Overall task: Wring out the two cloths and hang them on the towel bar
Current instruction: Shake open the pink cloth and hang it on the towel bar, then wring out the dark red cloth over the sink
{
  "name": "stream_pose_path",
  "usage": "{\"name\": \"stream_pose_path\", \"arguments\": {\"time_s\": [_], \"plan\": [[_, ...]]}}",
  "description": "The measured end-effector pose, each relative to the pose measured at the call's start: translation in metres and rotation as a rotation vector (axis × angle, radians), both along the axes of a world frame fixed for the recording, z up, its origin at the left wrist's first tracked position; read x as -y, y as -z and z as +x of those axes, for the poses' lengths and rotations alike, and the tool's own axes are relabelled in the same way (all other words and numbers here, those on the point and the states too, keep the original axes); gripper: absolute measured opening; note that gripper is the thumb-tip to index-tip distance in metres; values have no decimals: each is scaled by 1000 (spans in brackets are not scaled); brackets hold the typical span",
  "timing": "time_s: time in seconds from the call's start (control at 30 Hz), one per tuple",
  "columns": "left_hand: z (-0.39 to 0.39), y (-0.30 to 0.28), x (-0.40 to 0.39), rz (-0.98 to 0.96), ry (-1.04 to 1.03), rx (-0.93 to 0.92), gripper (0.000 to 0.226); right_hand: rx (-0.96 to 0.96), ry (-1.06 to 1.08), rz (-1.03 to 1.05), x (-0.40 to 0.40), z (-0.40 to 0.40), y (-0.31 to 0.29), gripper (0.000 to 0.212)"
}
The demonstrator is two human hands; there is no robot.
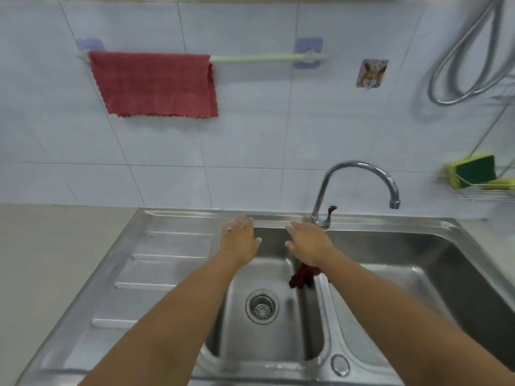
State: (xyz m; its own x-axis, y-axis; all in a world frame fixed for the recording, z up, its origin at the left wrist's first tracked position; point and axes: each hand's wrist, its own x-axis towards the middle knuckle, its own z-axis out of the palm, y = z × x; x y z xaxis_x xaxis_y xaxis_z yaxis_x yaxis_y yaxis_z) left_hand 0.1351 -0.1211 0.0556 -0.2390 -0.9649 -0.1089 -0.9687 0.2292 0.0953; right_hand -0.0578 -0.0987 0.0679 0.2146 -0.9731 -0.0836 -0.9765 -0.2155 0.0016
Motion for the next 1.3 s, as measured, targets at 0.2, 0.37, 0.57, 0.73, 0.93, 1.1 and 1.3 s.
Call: {"name": "stream_pose_path", "arguments": {"time_s": [0.2, 0.37, 0.57, 0.73, 0.93, 1.1, 1.3], "plan": [[-53, 38, -14, 162, 78, -11, 68, -6, 73, 121, -15, -48, 37, 42], [-103, 69, -24, 286, 136, -55, 69, 17, 122, 247, -23, -85, 77, 50], [-138, 95, -37, 286, 146, -263, 67, 176, 125, 266, -24, -104, 106, 38], [-147, 107, -45, 293, 58, -402, 70, 405, 207, 194, -26, -105, 114, 32], [-150, 111, -52, 287, 6, -461, 61, 550, 390, 209, -37, -103, 122, 32], [-150, 104, -53, 305, 83, -370, 25, 619, 393, 221, -57, -99, 126, 13], [-152, 101, -60, 151, 160, -202, 36, 689, 372, 203, -77, -104, 116, 15]]}}
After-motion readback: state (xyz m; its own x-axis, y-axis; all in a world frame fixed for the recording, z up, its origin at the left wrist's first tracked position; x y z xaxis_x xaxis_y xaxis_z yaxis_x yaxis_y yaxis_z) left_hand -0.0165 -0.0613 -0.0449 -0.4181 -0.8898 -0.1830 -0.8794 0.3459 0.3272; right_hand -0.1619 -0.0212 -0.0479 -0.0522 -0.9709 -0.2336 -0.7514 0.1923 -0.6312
